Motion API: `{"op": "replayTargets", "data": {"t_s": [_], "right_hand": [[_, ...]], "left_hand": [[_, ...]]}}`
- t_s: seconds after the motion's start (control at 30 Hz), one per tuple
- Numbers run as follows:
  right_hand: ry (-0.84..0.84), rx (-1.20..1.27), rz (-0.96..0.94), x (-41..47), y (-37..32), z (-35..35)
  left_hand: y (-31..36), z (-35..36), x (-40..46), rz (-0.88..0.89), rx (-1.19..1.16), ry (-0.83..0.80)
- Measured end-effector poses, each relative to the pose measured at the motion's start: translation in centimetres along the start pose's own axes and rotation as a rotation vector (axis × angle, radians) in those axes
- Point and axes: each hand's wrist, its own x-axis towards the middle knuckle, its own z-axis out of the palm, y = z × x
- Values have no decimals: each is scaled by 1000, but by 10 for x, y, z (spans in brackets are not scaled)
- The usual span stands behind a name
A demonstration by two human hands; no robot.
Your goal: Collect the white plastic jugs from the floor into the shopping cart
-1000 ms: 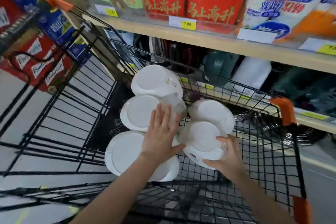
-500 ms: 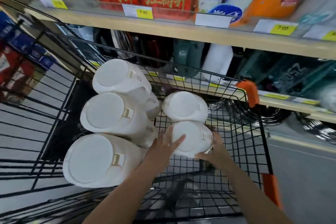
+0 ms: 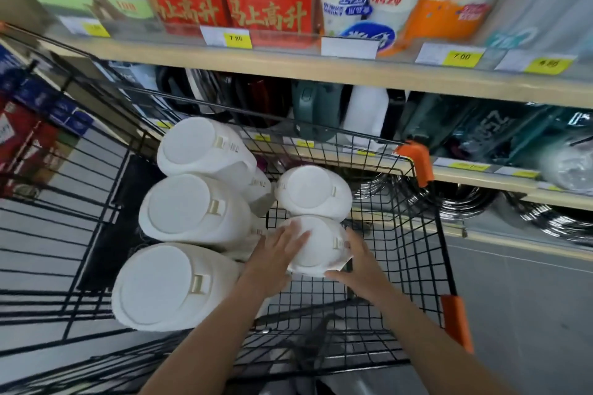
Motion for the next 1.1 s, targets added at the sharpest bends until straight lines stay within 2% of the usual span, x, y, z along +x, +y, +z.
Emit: {"op": "replayTargets", "data": {"t_s": [0.13, 0.23, 0.37, 0.53, 0.77, 1.1], "right_hand": [[-37, -308, 9, -53, -27, -44], [5, -496, 61, -96, -40, -79], [52, -437, 155, -150, -40, -120], [150, -351, 218, -214, -13, -173], [286, -271, 361, -299, 69, -256], [380, -103, 529, -443, 245, -412]], "left_hand": [[8, -51, -17, 68, -68, 2], [17, -91, -28, 136, -86, 14], [53, -141, -34, 224, -95, 67], [129, -194, -28, 379, -95, 126], [280, -232, 8, 582, -33, 172], [583, -264, 64, 758, -82, 163]]}}
